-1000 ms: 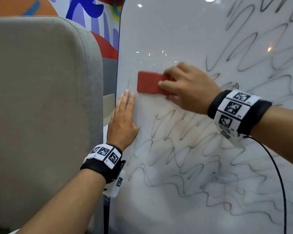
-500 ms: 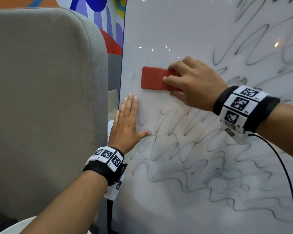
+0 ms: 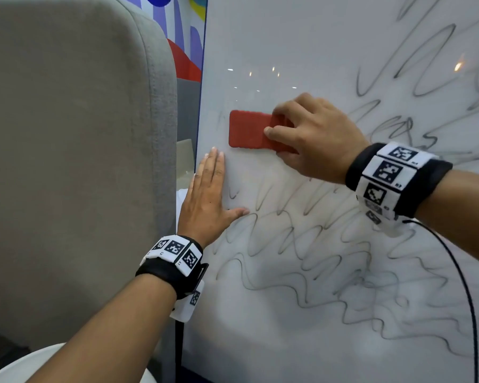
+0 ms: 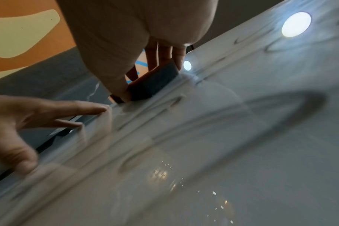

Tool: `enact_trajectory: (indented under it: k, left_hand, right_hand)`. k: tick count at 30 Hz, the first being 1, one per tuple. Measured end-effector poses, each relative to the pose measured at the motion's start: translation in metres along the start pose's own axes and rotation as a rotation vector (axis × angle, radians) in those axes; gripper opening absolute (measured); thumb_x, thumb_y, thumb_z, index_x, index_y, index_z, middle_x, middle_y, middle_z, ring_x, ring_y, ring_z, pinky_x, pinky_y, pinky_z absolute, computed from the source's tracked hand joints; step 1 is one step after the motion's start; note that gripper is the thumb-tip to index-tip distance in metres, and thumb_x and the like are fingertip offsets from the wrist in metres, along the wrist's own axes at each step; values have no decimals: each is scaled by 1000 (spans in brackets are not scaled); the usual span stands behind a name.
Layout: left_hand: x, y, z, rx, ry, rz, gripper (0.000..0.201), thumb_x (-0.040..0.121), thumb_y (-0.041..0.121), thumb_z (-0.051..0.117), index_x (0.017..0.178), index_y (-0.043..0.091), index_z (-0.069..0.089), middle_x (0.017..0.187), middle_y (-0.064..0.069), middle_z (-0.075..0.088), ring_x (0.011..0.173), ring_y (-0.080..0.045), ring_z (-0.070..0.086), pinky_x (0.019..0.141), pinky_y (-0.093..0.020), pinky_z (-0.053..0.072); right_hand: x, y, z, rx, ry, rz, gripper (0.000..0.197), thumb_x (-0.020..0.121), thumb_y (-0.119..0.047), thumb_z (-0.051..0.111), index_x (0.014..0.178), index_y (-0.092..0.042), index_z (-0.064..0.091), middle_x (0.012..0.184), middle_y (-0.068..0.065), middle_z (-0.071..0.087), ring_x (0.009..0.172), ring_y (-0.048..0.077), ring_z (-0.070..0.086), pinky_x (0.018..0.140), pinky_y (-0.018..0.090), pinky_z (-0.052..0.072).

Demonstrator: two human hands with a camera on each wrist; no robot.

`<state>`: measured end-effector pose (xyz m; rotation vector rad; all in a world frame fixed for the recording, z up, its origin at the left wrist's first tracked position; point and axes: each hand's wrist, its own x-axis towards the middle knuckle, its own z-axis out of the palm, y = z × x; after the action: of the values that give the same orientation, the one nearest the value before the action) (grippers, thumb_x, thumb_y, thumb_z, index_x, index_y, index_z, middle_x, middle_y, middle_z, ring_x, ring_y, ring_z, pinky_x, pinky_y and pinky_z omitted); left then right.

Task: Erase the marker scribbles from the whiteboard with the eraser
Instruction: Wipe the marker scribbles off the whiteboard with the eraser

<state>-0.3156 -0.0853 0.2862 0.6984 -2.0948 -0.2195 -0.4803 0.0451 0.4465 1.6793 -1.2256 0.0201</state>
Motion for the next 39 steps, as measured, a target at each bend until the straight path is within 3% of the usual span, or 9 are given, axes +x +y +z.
enact_trajectory:
  k: [6, 9, 14, 19, 23, 26, 29, 33, 39]
  left_hand:
    - [1, -3, 4, -26, 40, 7, 124, 71, 49, 82, 159, 18, 0, 165, 9, -6, 150, -4, -8, 118, -19, 5]
    - [0, -4, 6, -52, 52, 0, 124, 71, 48, 83, 159, 18, 1, 165, 9, -6, 150, -1, -8, 114, -11, 2]
    - [-4, -5, 9, -114, 55, -30, 123, 73, 49, 82, 158, 21, -3, 165, 10, -7, 146, 5, -7, 113, -15, 9]
    - [-6, -6, 12, -105, 82, -41, 123, 72, 48, 83, 158, 20, -1, 165, 7, -3, 150, -3, 2, 112, -15, 14]
    - [-8, -6, 13, -111, 101, -52, 124, 72, 47, 83, 158, 20, -1, 166, 7, -2, 150, -5, 7, 108, -18, 21]
    - [-10, -3, 13, -108, 107, -78, 124, 72, 47, 83, 158, 18, -2, 166, 4, -3, 148, -6, 8, 102, -18, 24]
    - [-12, 0, 13, -110, 121, -100, 125, 72, 46, 84, 158, 16, -1, 166, 2, -2, 146, -8, 14, 99, -20, 31]
    - [-15, 2, 11, -103, 127, -117, 124, 71, 45, 85, 158, 16, 0, 166, 2, -3, 145, -13, 22, 94, -30, 44]
    - [-16, 4, 12, -81, 128, -135, 125, 71, 48, 84, 158, 15, 0, 166, 2, -4, 144, -13, 22, 97, -31, 44]
  right_hand:
    - [-29, -30, 23, 42, -119, -213, 25, 78, -21, 65, 102, -14, 68, 105, 14, 62, 88, 34, 57, 70, 42, 50]
    - [-16, -17, 15, 33, -103, -211, 27, 79, -23, 62, 104, -14, 68, 107, 14, 62, 91, 36, 57, 72, 44, 51]
    - [-2, -13, 12, 22, -3, -51, 27, 78, -21, 68, 103, -13, 68, 109, 15, 62, 92, 37, 56, 72, 44, 50]
    - [-20, -40, 24, 35, -127, -187, 26, 74, -22, 69, 99, -15, 71, 102, 12, 63, 88, 33, 57, 68, 41, 51]
    - [-5, -31, 12, -39, -215, -221, 28, 80, -27, 53, 101, -22, 71, 105, 7, 62, 94, 30, 56, 73, 40, 50]
    - [4, -28, 8, -44, -181, -117, 27, 80, -26, 55, 100, -21, 71, 107, 9, 61, 94, 32, 55, 72, 40, 48]
    - [-5, -46, 18, -32, -169, -94, 36, 81, -26, 39, 96, -18, 70, 101, 10, 61, 89, 31, 55, 68, 39, 47]
    - [-21, -61, 28, -40, -238, -229, 18, 75, -21, 60, 90, -20, 70, 96, 7, 59, 86, 28, 54, 66, 38, 47]
    - [5, -41, 15, -36, -177, -135, 25, 73, -21, 55, 93, -17, 69, 100, 12, 60, 88, 32, 55, 66, 39, 47]
